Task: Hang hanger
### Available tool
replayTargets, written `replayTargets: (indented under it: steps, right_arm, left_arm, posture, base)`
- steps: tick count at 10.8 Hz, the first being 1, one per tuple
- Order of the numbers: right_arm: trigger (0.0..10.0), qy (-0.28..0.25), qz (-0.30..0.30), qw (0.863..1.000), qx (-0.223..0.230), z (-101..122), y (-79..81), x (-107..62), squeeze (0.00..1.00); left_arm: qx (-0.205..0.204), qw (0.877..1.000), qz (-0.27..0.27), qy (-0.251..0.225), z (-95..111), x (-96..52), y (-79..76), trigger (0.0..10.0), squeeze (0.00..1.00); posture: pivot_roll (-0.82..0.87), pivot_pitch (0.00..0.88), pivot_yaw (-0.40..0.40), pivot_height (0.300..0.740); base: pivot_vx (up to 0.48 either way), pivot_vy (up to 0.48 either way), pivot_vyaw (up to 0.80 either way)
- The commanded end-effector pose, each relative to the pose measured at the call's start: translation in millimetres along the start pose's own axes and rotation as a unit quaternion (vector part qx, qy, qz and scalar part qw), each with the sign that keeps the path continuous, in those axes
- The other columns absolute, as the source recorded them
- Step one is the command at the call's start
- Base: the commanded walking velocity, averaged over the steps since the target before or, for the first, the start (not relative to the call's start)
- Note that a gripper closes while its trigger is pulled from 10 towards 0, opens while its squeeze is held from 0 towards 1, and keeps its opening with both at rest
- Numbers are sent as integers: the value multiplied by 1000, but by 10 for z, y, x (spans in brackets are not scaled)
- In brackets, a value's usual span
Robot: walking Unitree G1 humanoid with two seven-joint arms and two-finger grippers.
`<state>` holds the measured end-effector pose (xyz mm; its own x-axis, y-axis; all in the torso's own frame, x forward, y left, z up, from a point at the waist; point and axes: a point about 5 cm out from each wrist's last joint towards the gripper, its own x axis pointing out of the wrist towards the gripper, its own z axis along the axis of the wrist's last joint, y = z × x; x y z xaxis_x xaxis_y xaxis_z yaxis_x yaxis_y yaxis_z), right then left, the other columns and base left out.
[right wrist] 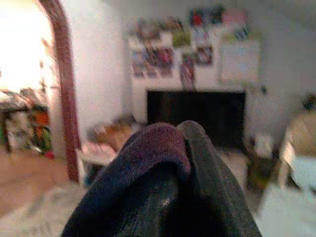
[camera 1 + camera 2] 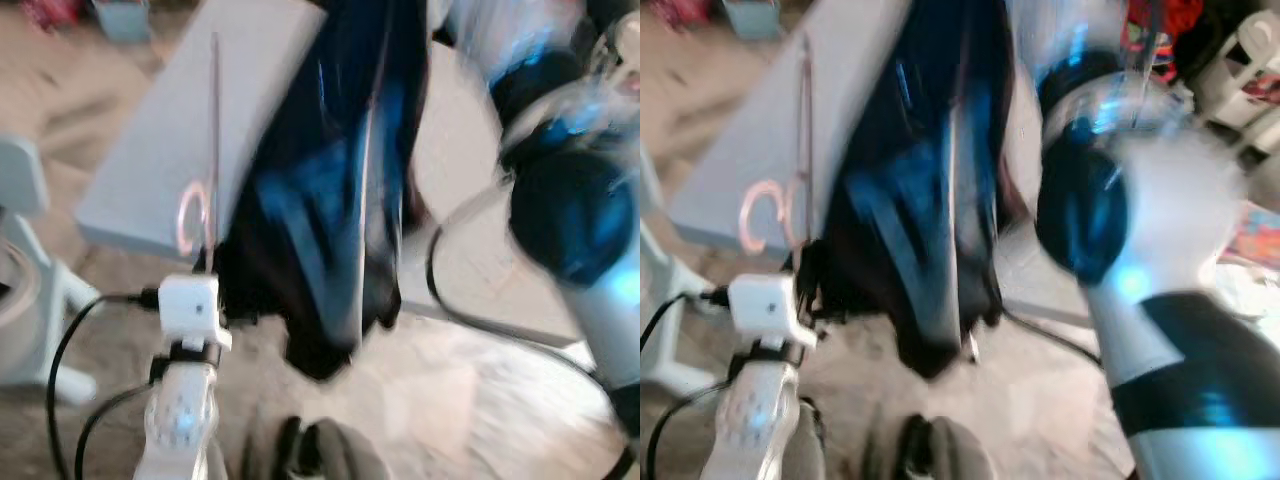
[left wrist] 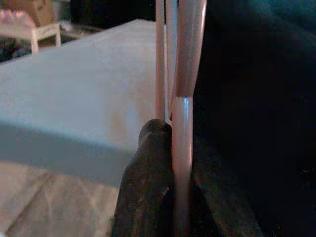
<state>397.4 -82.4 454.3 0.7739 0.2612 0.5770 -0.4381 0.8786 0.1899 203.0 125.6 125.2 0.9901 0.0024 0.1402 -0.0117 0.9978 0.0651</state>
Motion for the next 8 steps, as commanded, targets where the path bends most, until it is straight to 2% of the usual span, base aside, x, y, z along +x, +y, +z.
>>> replayTargets:
  steps: [1,2,3,4,5,6,7,8]
  right_arm:
    - [0,-59,-3,998,3,305,-45,26,0]
    - [0,-64,17,998,-16,288,9,26,0]
    - [0,-51,24,998,-19,182,12,9,0]
    - [0,-2,39,998,-49,-171,17,-64,0]
    - [1059,41,43,996,-60,-442,-5,-143,0]
    - [7216,209,59,969,-115,-1412,-141,-628,0]
    - [9647,268,79,949,-144,-1671,-181,-820,0]
    - [10000,298,104,937,-151,-1812,-189,-943,0]
  left_arm:
    - [-3,999,-1,54,-158,-60,-57,10000,0]
    - [-10,997,0,70,-173,-185,-138,10000,0]
    - [-14,997,2,77,-178,-240,-171,10000,0]
    - [-20,996,3,85,-174,-304,-217,10000,0]
    - [-22,996,1,87,-168,-319,-234,10000,0]
    - [-23,995,0,93,-164,-332,-228,10000,0]
    - [-22,995,0,93,-170,-320,-215,10000,0]
    - [-22,995,-1,93,-177,-294,-218,10000,0]
  posture:
    - [133,224,-324,740]
    - [107,272,-357,740]
    - [100,286,-364,740]
    - [99,303,-366,740]
    - [99,310,-365,740]
    - [95,316,-363,740]
    - [91,312,-359,740]
    - [87,303,-353,740]
  base:
    - [0,0,0]
    - [0,0,0]
    - [0,0,0]
    - [0,0,0]
    - [0,0,0]
    - [0,0,0]
    - [0,0,0]
    - [0,0,0]
